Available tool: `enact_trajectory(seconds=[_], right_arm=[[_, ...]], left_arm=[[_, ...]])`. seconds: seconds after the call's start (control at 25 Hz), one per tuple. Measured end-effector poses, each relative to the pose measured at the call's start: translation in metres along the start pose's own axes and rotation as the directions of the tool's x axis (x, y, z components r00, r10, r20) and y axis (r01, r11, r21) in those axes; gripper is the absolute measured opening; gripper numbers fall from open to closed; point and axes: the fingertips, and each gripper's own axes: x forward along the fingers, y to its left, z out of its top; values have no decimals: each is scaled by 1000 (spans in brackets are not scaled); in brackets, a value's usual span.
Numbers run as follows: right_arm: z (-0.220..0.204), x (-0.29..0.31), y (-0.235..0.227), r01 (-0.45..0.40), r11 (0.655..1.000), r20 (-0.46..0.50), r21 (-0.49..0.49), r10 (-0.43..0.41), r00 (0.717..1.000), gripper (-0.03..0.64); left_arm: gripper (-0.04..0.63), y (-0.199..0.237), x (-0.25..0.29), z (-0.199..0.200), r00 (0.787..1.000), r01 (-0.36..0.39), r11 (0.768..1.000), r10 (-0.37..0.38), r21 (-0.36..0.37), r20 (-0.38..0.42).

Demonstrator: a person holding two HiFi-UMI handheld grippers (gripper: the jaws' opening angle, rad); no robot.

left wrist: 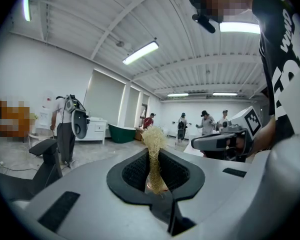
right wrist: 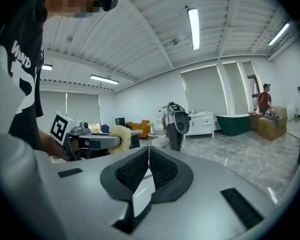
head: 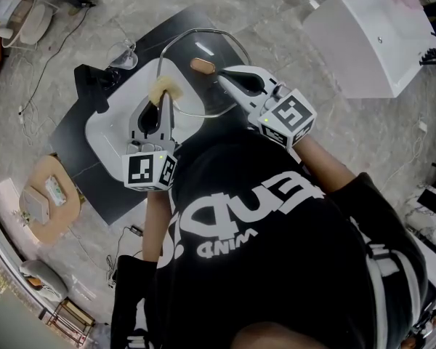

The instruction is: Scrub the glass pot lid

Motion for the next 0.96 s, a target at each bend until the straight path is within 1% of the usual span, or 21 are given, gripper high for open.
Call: enact_trajectory(seconds=[0.24,0.48,0.64,0.8,0.96], right_arm=[[0,0,1,-3,1000,-5,-11,2,1000,17],[-2,1,2,-26,1000,-11,-11,26,1000,17],[-1,1,2,-39,999,-20,-25,38,999,17],[-1,0,4,-38,999,-18,-17,37,999,17],[0,1,9,-53,998,-25,-14,53,998,17]], left_arm=[[51,2,-2,0,1000,-14,1000,14,14,-2],[51,3,-3,-2,1000,-23,1000,23,-1,-9],[51,1,-4,-2,1000,-16,1000,16,5,-13],[51,0,-7,-2,1000,-19,1000,19,1,-15],[51,1,-10,0,1000,-24,1000,24,-1,-14]])
